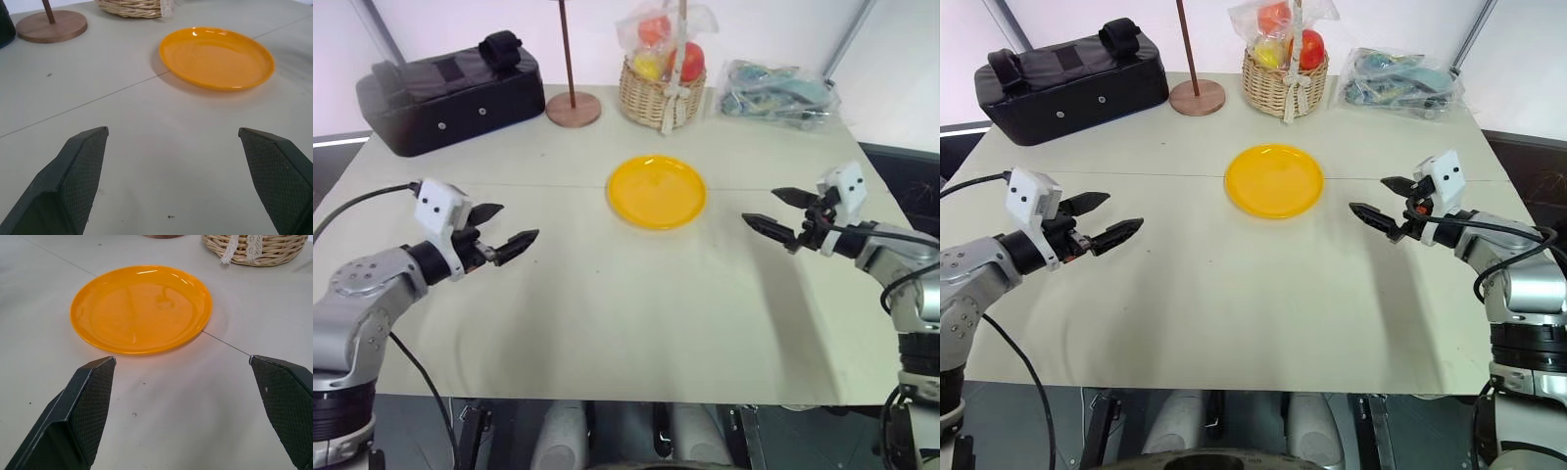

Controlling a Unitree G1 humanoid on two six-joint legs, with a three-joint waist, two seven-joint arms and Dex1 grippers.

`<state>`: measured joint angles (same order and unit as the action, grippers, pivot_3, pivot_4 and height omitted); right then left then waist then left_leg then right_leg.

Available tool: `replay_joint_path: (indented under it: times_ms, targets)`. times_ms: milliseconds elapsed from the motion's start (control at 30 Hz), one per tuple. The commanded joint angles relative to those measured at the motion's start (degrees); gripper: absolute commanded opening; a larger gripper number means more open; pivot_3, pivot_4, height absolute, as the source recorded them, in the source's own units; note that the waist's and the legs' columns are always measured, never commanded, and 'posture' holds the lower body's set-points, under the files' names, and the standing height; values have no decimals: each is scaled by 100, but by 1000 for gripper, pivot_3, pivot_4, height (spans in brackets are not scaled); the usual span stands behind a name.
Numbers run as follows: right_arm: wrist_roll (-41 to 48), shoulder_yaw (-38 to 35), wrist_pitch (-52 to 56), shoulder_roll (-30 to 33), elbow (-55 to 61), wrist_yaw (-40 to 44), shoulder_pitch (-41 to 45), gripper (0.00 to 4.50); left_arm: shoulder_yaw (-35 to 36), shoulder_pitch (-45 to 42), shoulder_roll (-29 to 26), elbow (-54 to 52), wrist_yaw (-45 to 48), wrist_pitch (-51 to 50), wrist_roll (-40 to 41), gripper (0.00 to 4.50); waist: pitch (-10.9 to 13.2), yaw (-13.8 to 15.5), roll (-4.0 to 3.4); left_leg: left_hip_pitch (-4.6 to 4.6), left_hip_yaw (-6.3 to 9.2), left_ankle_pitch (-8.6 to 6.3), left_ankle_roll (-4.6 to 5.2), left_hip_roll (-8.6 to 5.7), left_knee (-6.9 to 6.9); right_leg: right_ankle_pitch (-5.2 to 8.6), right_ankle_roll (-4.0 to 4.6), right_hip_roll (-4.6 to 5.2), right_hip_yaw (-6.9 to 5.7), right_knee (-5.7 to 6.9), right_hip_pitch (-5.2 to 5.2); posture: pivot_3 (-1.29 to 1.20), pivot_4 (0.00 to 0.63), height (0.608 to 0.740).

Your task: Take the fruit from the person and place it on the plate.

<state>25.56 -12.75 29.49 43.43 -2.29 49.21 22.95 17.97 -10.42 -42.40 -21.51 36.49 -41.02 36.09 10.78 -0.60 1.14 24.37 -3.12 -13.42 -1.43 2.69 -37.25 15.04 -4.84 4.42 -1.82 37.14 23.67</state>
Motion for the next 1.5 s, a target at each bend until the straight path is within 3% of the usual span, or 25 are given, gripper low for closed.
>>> replay_joint_path:
  times_ms: [33,1500]
  targets:
    - [56,-43,-125,-86,192,-41,105,4500,195,-84,-27,-86,-19,137,22,4456,0,-2,0,0,0,0,0,0,0,0,0,0,0,0,0,0,150,740]
    - [-24,195,-197,-380,85,-177,249,4500,19,-400,19,335,-35,467,-356,4456,0,-2,0,0,-2,0,0,-1,0,0,-1,0,1,1,0,0,150,740]
